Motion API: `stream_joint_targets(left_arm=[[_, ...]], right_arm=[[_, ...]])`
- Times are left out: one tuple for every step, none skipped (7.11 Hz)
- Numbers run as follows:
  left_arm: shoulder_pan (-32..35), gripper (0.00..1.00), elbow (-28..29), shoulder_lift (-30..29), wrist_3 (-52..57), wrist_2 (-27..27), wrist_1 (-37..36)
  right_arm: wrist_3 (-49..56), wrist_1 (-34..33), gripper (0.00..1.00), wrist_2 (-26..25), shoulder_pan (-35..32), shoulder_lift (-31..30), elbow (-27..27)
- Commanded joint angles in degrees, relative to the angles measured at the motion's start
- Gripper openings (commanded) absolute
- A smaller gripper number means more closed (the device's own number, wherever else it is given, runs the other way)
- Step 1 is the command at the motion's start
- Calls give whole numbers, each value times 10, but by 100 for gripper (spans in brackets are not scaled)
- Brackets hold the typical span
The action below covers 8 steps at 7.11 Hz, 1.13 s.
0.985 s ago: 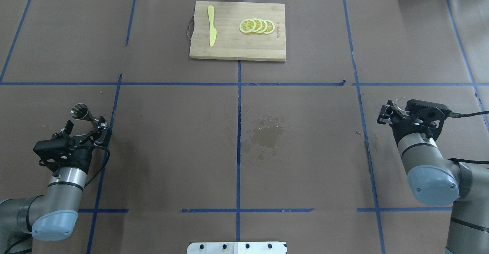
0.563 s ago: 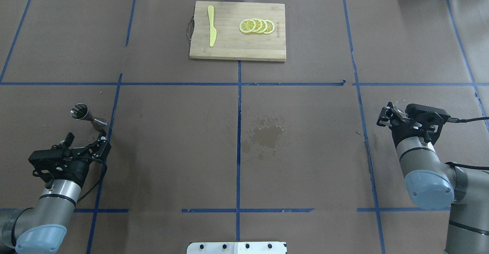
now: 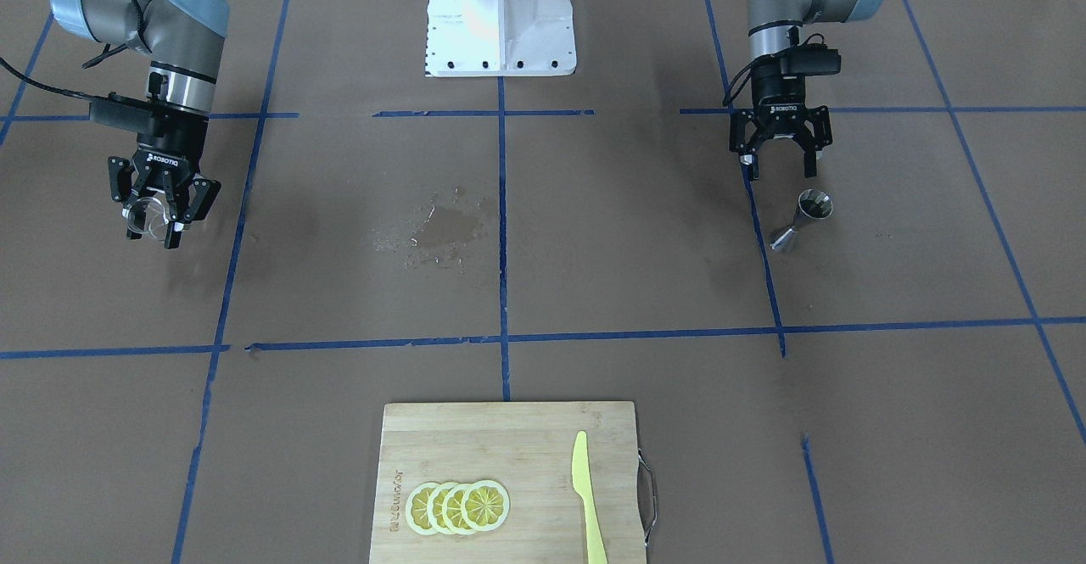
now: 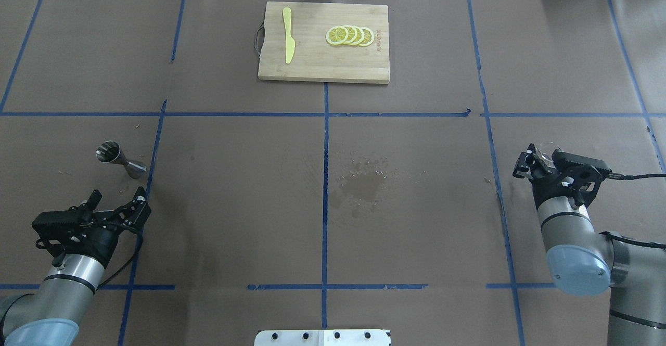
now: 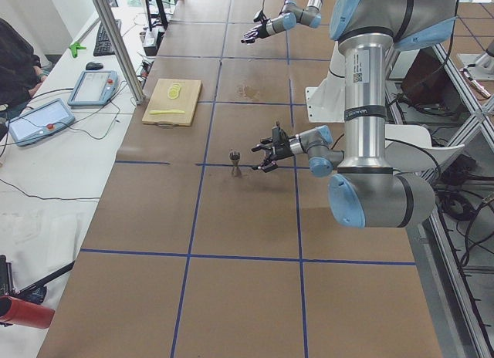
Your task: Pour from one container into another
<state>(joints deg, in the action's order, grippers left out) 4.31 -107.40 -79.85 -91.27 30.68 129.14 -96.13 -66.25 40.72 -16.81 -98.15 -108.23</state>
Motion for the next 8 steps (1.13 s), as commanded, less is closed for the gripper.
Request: stream_joint_targets(left_arm=[[-14, 100, -18, 6, 0, 13, 0], [-17, 100, -25, 11, 0, 14, 0], [-18, 100, -31, 17, 0, 15, 0], [-20, 100, -38, 21, 0, 25, 0], [-21, 100, -45, 22, 0, 26, 0], [-22, 100, -47, 28, 0, 26, 0], [-22, 100, -51, 30, 0, 27, 0], [-23, 100, -52, 30, 0, 27, 0]], right_arm=[[-48, -23, 0, -26, 24, 0, 3], [-61, -24, 0, -46, 40, 0, 6], [-73, -24, 0, -59, 55, 1, 13], [-76, -24, 0, -80, 70, 5, 21], [-76, -24, 0, -103, 87, 9, 32], [-76, -23, 0, -115, 100, 9, 37], [-76, -23, 0, -117, 109, 17, 43], [-75, -23, 0, -117, 111, 29, 55]])
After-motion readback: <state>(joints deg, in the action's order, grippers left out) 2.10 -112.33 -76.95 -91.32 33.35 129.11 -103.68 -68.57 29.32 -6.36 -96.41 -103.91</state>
